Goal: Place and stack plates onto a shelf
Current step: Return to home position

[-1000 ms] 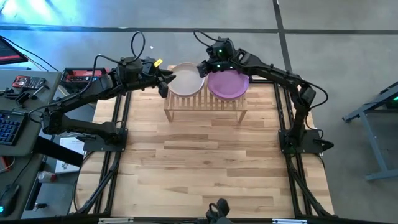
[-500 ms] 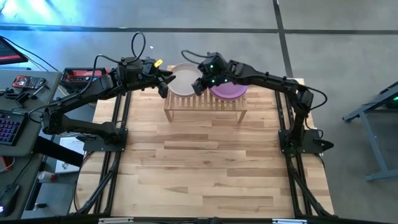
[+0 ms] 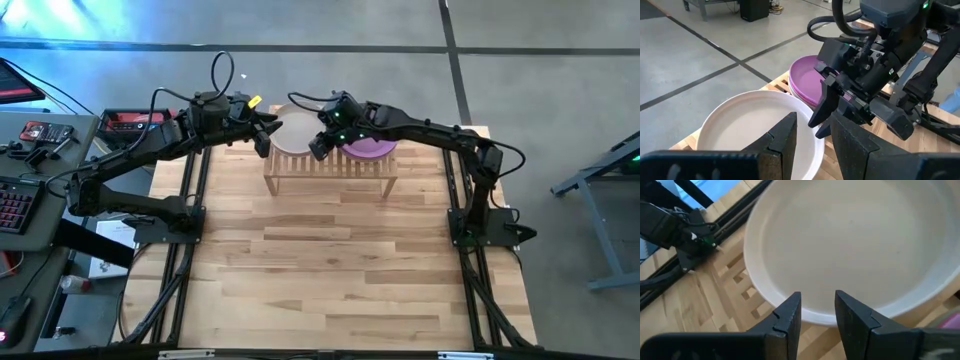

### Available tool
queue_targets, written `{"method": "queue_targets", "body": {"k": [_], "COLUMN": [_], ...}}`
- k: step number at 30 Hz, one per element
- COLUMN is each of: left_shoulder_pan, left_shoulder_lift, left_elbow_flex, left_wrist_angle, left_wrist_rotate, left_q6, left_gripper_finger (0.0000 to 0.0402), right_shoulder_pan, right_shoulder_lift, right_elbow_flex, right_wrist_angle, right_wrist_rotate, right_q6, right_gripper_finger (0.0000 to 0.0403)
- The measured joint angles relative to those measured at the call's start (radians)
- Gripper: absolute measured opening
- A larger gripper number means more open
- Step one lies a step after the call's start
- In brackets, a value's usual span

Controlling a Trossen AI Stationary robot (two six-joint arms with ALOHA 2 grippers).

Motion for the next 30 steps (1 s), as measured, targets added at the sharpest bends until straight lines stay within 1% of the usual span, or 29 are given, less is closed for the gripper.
{"method": "queue_targets", "body": {"k": [6, 12, 14, 19, 23, 30], "left_shoulder_pan": [0.0, 0.0, 0.0, -0.004, -0.041, -0.15], "left_shoulder_lift": [0.0, 0.0, 0.0, -0.005, -0.01, -0.044], "left_elbow_flex": [0.0, 0.0, 0.0, 0.0, -0.02, -0.08], "left_wrist_angle": [0.0, -0.005, -0.011, -0.079, -0.137, -0.131], "left_wrist_rotate": [0.0, 0.007, 0.039, 0.163, 0.181, 0.16], "left_q6": [-0.015, -0.014, -0.015, -0.014, -0.014, -0.023], "left_gripper_finger": [0.0108, 0.0108, 0.0108, 0.0108, 0.0108, 0.0108], "right_shoulder_pan": [0.0, 0.0, 0.0, -0.002, 0.0, 0.02], "right_shoulder_lift": [0.0, 0.0, -0.004, -0.051, -0.1, -0.198], "right_elbow_flex": [0.0, 0.0, 0.0, 0.0, 0.0, 0.0], "right_wrist_angle": [-0.022, 0.019, 0.02, 0.025, 0.021, 0.012], "right_wrist_rotate": [0.001, -0.009, -0.015, -0.032, -0.059, -0.061], "right_q6": [0.006, -0.006, -0.026, -0.099, -0.141, -0.141], "right_gripper_finger": [0.0103, 0.0103, 0.0103, 0.0103, 0.0103, 0.0103]}}
